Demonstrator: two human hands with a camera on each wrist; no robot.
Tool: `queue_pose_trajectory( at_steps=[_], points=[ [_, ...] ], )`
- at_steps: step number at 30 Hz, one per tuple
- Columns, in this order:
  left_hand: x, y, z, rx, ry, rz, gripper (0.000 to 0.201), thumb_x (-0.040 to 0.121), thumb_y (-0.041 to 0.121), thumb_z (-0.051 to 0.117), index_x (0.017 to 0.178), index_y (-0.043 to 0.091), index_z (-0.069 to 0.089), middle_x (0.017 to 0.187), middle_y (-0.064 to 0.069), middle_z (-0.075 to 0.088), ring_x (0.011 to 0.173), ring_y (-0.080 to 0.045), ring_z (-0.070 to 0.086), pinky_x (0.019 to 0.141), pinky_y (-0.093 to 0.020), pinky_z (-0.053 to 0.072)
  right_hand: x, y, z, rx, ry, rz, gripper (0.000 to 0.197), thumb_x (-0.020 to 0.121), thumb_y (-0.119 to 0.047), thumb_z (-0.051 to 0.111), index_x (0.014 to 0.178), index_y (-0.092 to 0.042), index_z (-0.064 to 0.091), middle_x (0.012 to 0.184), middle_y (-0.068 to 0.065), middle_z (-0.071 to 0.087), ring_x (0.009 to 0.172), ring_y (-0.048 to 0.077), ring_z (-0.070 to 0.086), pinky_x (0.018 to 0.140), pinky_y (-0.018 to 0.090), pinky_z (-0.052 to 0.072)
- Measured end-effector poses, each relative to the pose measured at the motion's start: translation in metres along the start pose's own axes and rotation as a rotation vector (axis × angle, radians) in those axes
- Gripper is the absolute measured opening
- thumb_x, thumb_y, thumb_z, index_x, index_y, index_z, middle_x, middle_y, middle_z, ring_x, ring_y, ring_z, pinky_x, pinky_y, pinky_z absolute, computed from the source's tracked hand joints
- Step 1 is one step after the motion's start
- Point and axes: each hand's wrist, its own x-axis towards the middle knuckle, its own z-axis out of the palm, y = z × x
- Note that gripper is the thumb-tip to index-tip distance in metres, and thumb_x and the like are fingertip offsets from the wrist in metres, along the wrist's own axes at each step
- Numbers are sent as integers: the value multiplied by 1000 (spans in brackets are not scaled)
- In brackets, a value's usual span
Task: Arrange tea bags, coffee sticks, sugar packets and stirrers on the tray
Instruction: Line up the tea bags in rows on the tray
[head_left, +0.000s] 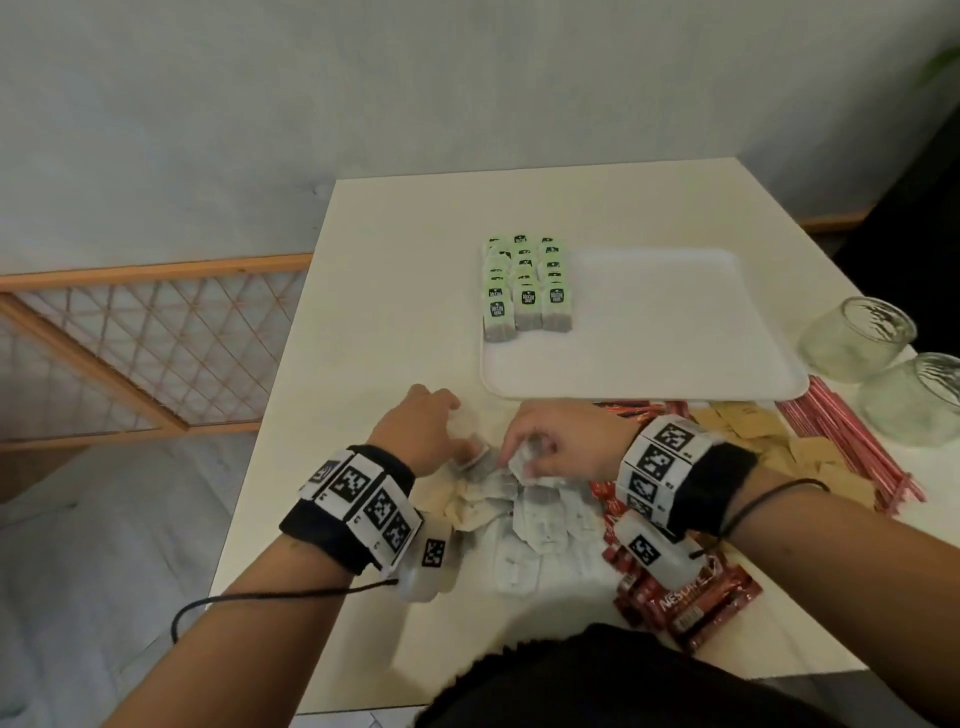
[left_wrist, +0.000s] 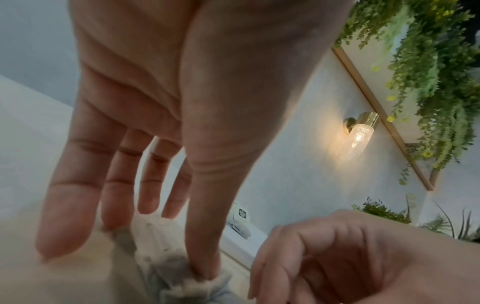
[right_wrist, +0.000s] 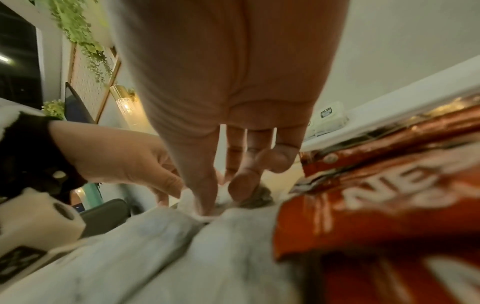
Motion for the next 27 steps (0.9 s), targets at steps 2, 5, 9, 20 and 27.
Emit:
queue_pose_trajectory(
  at_steps=[2,5,9,20,27],
  points=[
    [-3,3,3,-26,0,3,62,84,41,72,137,19,48,130,-8,49,114,-25,55,98,-36,45,-3,5,-2,-32,35,46,15,84,-22,70,98,-25,70,96,-15,56,76,-5,49,72,19,38],
    [-7,7,4,-49,-18,1,59,84,38,74,134,18,48,125,-7,56,111,-23,56,91,-31,45,-8,7,-4,19,80,102,13,83,-21,73,95,-21,70,95,-9,63,71,0,54,71,22,43],
    [-9,14,3,-23,-57,7,54,85,37,73,130,14,52,128,-6,57,117,-22,53,89,-26,40,-5,0,-8,100,98,110,21,79,-21,78,98,-26,73,92,-5,64,63,-5,52,68,15,43],
    [-7,26,-1,9,-151,68,27,88,33,70,102,17,54,100,1,52,89,-16,47,72,-25,33,-12,10,-20,123,178,171,10,82,-27,76,88,-20,75,67,-21,62,62,-8,57,64,13,41],
    [7,26,-14,-371,52,109,36,81,36,77,94,3,69,88,-9,69,77,-18,61,71,-29,47,-15,15,-37,247,402,195,8,83,-28,75,84,-21,70,78,-12,65,67,-1,56,66,16,42]
  ],
)
